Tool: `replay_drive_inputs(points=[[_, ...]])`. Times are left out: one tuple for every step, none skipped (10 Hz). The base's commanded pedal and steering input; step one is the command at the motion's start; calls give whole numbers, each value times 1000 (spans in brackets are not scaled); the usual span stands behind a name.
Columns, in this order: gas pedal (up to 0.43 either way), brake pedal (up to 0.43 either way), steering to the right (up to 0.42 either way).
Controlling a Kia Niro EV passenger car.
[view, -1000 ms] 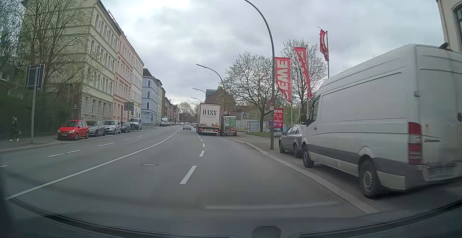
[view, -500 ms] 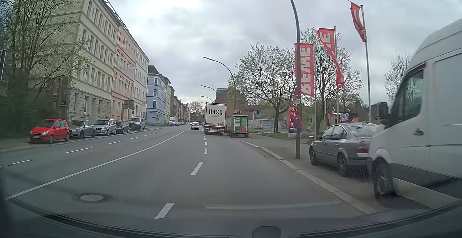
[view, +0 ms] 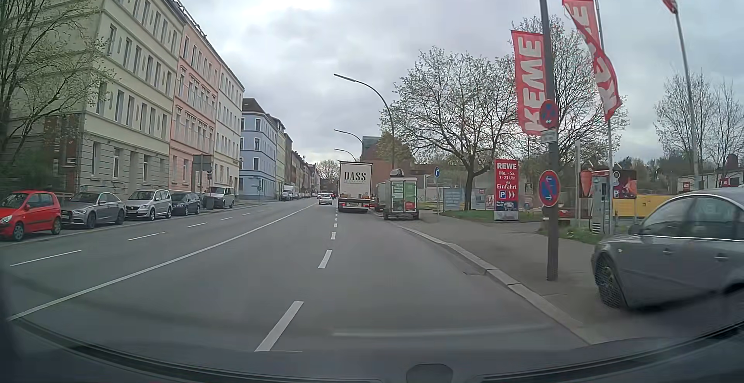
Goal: Follow the waypoints while adhering to traffic rules and regulations
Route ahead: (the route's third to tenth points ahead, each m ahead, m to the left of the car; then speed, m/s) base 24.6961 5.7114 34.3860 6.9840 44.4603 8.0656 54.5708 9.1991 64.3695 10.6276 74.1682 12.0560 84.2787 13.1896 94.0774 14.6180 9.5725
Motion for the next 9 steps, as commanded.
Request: replay_drive_inputs(points=[[157,0,-34],[157,0,-34],[157,6,-35],[157,0,-36],[157,0,-36],[157,0,-36],[169,0,-36],[169,0,-36],[169,0,-34]])
